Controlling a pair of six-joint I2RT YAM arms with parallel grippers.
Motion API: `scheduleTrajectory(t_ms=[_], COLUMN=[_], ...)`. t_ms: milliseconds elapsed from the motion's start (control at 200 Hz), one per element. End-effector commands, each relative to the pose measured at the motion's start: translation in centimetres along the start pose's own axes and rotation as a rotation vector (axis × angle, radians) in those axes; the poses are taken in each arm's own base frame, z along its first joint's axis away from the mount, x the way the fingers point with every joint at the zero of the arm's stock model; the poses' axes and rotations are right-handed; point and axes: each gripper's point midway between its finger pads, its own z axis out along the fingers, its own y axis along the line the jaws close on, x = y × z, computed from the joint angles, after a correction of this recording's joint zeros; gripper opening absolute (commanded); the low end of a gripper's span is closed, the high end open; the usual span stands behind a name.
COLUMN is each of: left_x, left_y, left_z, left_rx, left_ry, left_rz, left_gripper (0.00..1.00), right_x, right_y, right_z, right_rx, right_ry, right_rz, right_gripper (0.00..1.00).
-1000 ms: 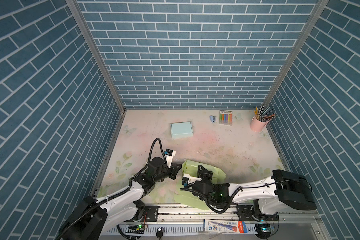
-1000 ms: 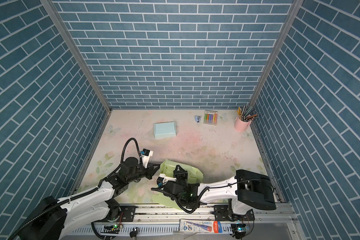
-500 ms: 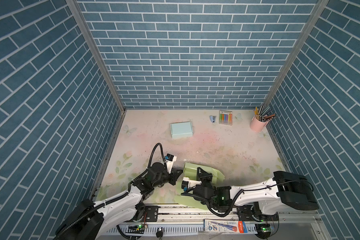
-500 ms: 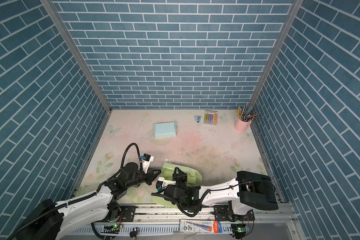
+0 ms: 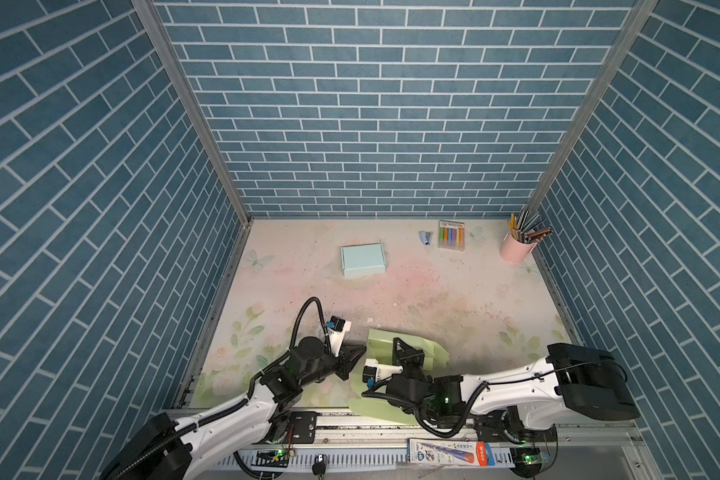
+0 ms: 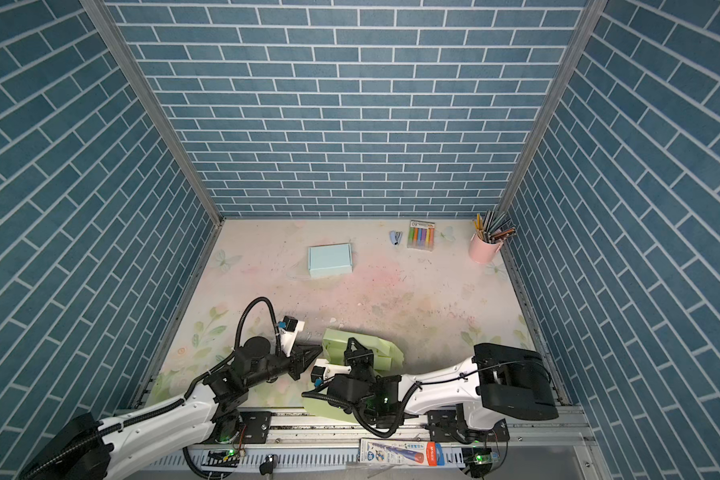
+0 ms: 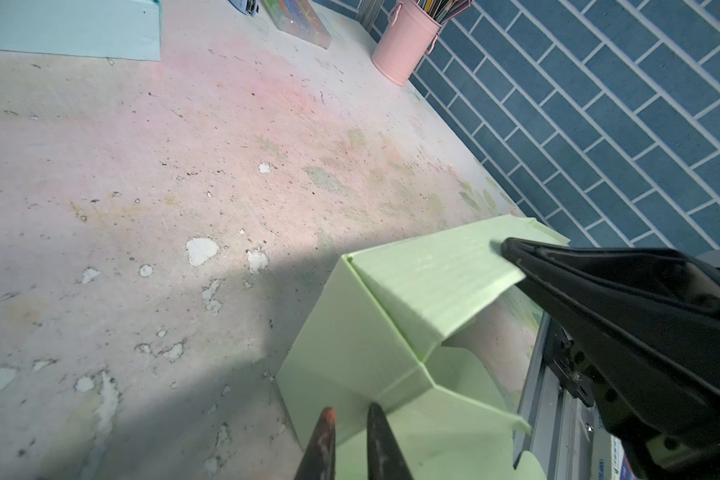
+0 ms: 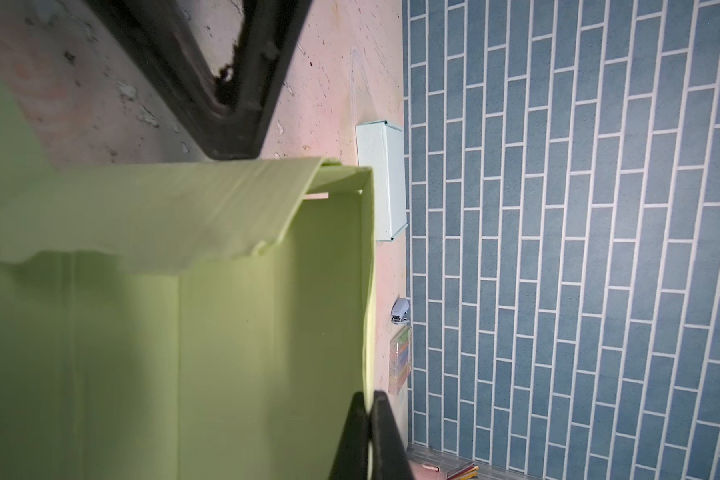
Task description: Fold the paper box
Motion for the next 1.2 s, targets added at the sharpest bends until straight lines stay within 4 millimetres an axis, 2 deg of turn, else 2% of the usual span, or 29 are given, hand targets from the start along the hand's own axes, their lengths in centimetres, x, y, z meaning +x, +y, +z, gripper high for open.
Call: scheduleTrajectory(t_ms=[0,310,555,725,845,935,1195], left_x=[-0.2,0.0,-1.1,-1.9,-2.1,-2.2,-2.8], left_y=[-0.2,-0.4,-0.8,-1.3,-1.3,-1.2,-0.2], left_z=[-0.3,0.1,1.3,1.9,2.2,2.3,2.4], left_rx=[0.000,-0.004,-0.026,-0.038,-0.059,-0.075,-0.157], left_ry=[-0.029,-0.023,-0.028,-0.050,-0.056,-0.061,-0.089], left_rz=[0.010,0.021,0.083,0.118,0.136,0.150,0.198], left_gripper=[0.19,0.22,0.30,0.29,0.21,0.19,0.23], right_x=[0.0,-0.2,-0.7,-0.8,-1.0,-1.2,-1.6], right_y=[0.0,0.1,0.4,0.7,0.9,0.9,1.2], right_z=[-0.3,-0.5,-0.7,-0.8,-0.8,-0.9,-1.1], right_rx=[0.001,0.002,-0.007,-0.011,-0.013,-0.012,-0.021], right_ry=[-0.005,-0.013,-0.027,-0.028,-0.031,-0.033,-0.037], right_rz=[0.019,0.022,0.028,0.030,0.034,0.042,0.059], right_gripper=[0.00,0.00,0.00,0.00,0.00,0.00,0.00])
